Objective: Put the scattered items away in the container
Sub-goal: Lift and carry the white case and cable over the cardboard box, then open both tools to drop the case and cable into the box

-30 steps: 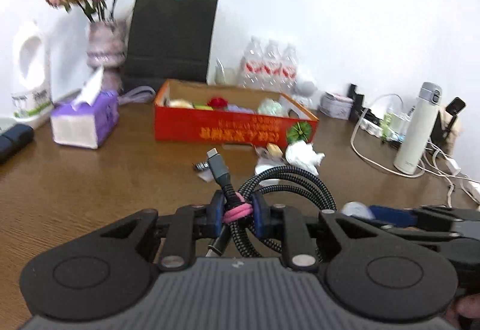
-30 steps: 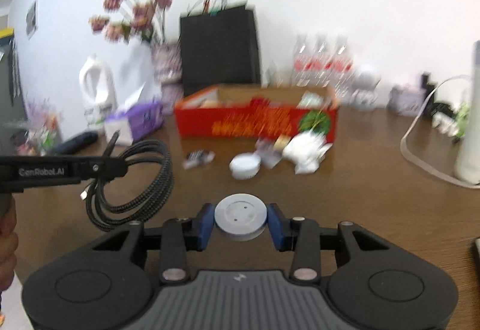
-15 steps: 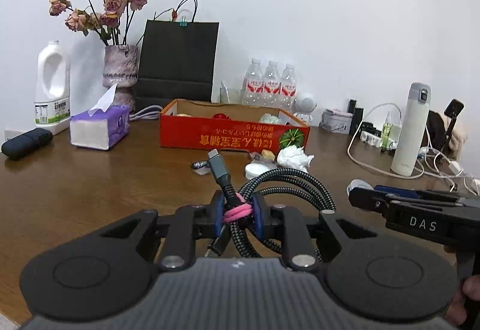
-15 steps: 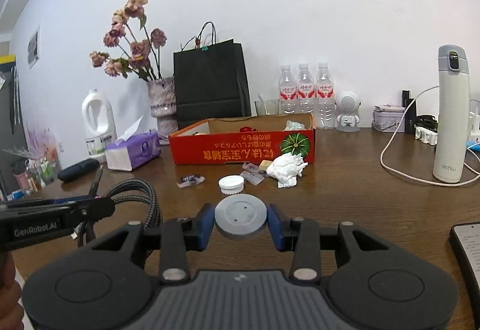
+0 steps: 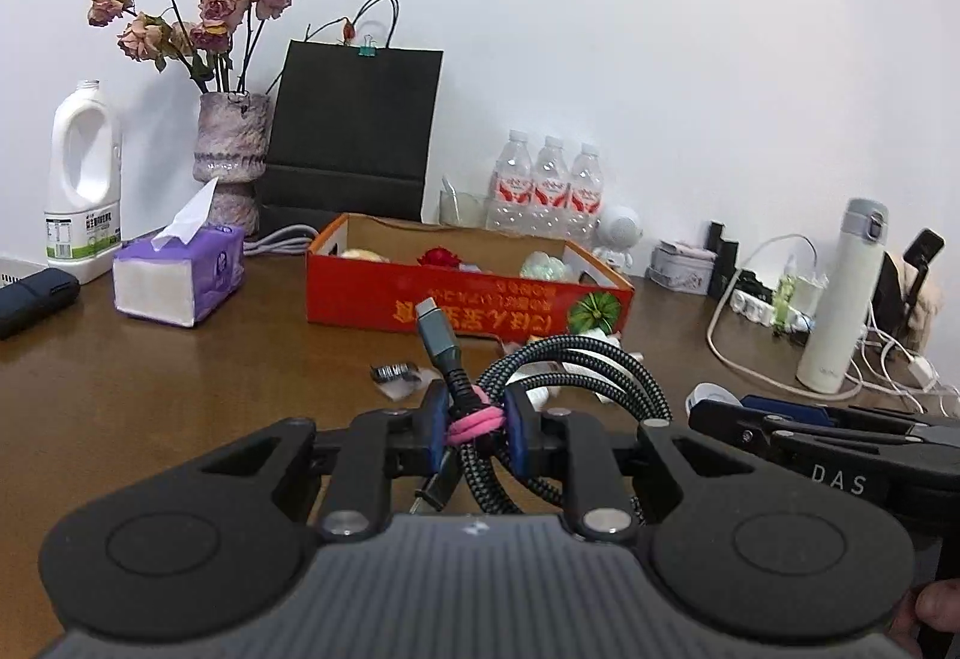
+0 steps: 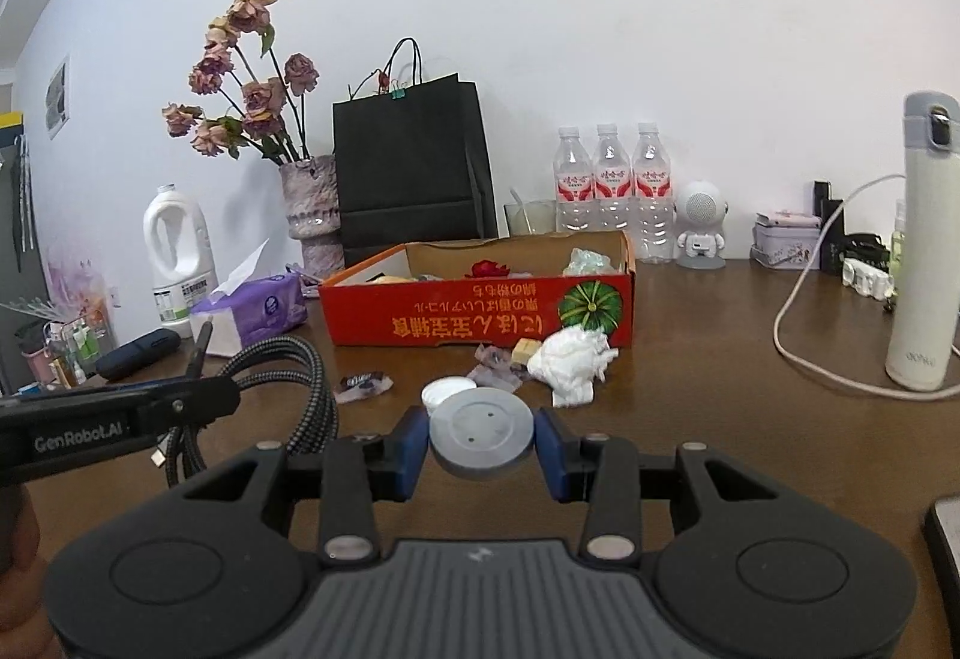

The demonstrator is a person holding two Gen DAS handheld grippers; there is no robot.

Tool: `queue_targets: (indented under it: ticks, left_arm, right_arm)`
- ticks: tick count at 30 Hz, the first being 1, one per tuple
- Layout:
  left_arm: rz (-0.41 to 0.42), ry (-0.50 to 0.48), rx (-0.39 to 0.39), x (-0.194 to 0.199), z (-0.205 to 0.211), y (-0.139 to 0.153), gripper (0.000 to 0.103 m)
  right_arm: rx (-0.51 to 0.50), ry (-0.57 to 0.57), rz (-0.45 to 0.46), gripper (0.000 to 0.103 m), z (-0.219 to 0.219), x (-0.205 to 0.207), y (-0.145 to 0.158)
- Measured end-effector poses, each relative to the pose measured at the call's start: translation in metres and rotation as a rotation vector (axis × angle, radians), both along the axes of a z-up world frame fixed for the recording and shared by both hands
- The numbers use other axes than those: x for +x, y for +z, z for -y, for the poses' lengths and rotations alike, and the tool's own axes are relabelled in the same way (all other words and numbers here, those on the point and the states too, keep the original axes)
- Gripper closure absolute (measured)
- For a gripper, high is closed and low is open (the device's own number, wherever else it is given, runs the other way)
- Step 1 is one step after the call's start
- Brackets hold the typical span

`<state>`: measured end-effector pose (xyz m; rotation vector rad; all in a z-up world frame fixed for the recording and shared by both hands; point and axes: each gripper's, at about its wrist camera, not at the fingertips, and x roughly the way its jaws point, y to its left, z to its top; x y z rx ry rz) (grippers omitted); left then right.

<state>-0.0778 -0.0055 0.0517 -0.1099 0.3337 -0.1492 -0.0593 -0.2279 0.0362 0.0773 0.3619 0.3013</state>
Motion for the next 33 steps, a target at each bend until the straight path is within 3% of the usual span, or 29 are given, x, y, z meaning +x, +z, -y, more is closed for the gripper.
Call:
queue_targets:
  ticks: [10,15,21,23,25,29,33]
  left_arm:
    - [0.024,-0.010,-0.054,0.073,-0.018,0.013,0.083]
    - [0.007,-0.027,-0.083,0.125,-0.031,0.026,0.083]
    - [0.018,-0.051,-0.028,0.205,-0.026,0.050,0.083]
    - [-0.020,-0.056,-0.033,0.240,-0.020,0.058,0.083]
    - [-0.120,-0.072,-0.031,0.288,-0.014,0.064,0.083]
    - [-0.323,-0.126,0.027,0.369,0.007,0.051,0.082]
    - [-0.480,-0.118,0.073,0.420,0.019,0.017,0.082]
  right_arm:
    - [-0.032,-0.015,0.009,0.065,-0.017,0.055,0.022]
    - [0.015,-0.035,0.015,0.065,-0.009,0.091,0.043]
    - [0.071,-0.062,0.025,0.065,-0.002,0.161,0.075]
    - [0.082,-0.047,0.008,0.065,-0.001,0.193,0.085]
    - [0.131,-0.031,-0.046,0.065,0.005,0.238,0.095]
    - [0.218,0.025,-0.271,0.065,0.011,0.331,0.100]
    - [0.134,0.020,-0.451,0.065,-0.006,0.406,0.078]
